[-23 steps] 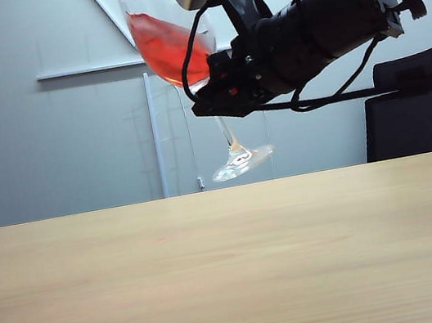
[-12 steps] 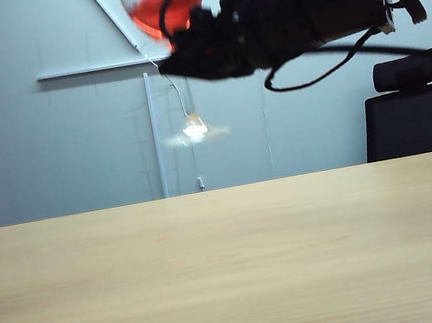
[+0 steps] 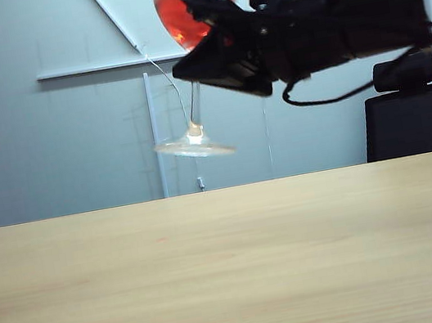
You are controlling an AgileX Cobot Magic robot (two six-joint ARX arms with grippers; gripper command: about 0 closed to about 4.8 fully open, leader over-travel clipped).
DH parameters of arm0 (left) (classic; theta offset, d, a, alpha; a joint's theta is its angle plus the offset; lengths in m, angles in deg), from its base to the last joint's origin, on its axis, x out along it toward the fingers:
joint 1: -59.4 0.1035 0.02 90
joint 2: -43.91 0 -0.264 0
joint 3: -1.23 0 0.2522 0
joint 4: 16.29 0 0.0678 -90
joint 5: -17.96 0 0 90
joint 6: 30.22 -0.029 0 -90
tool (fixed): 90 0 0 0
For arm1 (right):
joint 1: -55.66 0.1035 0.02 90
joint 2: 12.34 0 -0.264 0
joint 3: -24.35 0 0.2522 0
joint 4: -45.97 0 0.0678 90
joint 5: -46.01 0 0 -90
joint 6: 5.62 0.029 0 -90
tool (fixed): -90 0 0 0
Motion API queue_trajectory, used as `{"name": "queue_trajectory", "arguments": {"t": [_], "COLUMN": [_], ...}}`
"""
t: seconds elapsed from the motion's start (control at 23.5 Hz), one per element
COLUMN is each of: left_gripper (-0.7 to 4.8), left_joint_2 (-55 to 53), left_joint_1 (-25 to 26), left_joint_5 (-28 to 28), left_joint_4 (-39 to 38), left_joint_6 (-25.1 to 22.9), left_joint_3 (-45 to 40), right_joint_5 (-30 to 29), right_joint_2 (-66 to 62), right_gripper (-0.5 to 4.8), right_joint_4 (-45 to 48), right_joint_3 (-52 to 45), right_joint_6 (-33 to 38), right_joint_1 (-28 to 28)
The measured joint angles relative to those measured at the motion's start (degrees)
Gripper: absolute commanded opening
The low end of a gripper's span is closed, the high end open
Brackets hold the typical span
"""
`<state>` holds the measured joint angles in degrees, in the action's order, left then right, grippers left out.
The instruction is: Gently pick up the goblet, rotate it counterclockwise for two full turns (viewing from above), and then place it back on the table.
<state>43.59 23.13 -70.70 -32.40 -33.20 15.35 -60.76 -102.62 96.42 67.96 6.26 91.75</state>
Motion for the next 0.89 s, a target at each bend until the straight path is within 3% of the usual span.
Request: {"name": "queue_trajectory", "arguments": {"t": [0.26, 0.51, 0.89], "left_gripper": [-0.05, -0.05, -0.04], "left_joint_2": [0.0, 0.0, 0.0], "left_joint_1": [0.0, 0.0, 0.0], "left_joint_5": [0.0, 0.0, 0.0], "left_joint_4": [0.0, 0.0, 0.0], "left_joint_6": [0.0, 0.0, 0.0], "left_joint_3": [0.0, 0.0, 0.0], "right_joint_5": [-0.3, 4.5, 4.6], "right_joint_2": [0.0, 0.0, 0.0], "right_gripper": [-0.05, -0.05, -0.05], "right_joint_4": [-0.3, -7.2, -11.4], "right_joint_3": [-1.2, -0.9, 0.7], "right_joint_6": [8.0, 10.0, 11.6], "right_joint_1": [-0.8, -0.6, -0.6]}}
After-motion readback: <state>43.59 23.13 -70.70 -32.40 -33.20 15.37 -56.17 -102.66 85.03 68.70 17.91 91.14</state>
